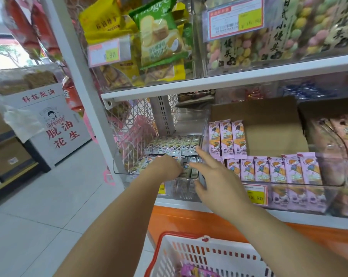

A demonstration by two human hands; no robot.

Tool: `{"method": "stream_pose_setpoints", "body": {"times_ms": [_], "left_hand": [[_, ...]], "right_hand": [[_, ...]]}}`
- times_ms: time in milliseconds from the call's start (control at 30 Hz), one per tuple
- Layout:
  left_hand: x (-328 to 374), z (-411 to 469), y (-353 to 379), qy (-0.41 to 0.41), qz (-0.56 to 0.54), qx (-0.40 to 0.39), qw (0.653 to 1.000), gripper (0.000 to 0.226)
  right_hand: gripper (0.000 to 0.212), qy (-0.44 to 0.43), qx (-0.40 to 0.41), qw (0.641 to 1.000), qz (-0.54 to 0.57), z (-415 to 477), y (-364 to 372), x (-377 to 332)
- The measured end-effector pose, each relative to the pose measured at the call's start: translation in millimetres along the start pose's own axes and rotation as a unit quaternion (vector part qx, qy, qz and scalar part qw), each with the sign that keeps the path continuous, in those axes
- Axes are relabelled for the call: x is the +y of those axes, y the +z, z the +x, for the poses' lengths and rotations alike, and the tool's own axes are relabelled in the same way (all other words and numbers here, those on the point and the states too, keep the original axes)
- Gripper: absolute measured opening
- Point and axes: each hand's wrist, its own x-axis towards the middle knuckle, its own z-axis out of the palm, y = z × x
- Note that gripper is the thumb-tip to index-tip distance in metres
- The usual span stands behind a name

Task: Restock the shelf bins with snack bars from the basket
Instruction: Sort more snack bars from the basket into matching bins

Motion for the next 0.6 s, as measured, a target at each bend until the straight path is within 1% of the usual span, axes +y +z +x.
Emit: {"method": "stream_pose_setpoints", "body": {"times_ms": [67, 133, 167, 200, 233, 300, 333, 367, 400, 467, 533, 600], "left_hand": [[-2, 0, -1, 0.024, 0.040, -0.015, 0.999, 0.039], [-2, -6, -4, 0.052, 0.017, -0.004, 0.999, 0.038], [-2, -13, -4, 0.051, -0.023, 0.012, 0.998, 0.038], [-4, -21, -2, 0.064, -0.050, 0.050, 0.995, 0.037], [-9, -28, 4, 0.083, -0.074, 0.119, 0.987, 0.034], [-15, -51, 23, 0.135, -0.126, 0.253, 0.950, 0.030], [-19, -63, 36, 0.169, -0.151, 0.309, 0.924, 0.029], [-22, -77, 50, 0.195, -0.169, 0.344, 0.903, 0.028], [-27, -88, 65, 0.207, -0.179, 0.366, 0.890, 0.029], [-34, -110, 94, 0.208, -0.200, 0.363, 0.886, 0.029], [-42, -124, 123, 0.195, -0.216, 0.331, 0.898, 0.030], [-51, -131, 152, 0.177, -0.218, 0.298, 0.912, 0.031]], "right_hand": [[0.054, -0.005, -0.009, 1.000, -0.004, 1, 0, 0], [0.056, -0.008, -0.015, 1.000, 0.004, 2, 0, 2], [0.057, -0.010, -0.017, 1.000, 0.009, 1, 1, 3], [0.056, -0.016, -0.014, 1.000, 0.013, -1, 1, 4], [0.053, -0.029, -0.002, 0.999, 0.014, -5, 1, 5], [0.042, -0.083, 0.054, 0.995, 0.011, -13, -1, 6], [0.035, -0.120, 0.082, 0.989, 0.008, -17, 0, 6], [0.029, -0.154, 0.095, 0.983, 0.006, -22, 1, 4], [0.025, -0.182, 0.088, 0.979, 0.005, -26, 3, 3], [0.020, -0.202, 0.032, 0.979, 0.010, -34, 8, -2], [0.020, -0.194, -0.063, 0.979, -0.003, -42, 20, -6], [0.018, -0.195, -0.164, 0.967, -0.027, -53, 37, -5]]}}
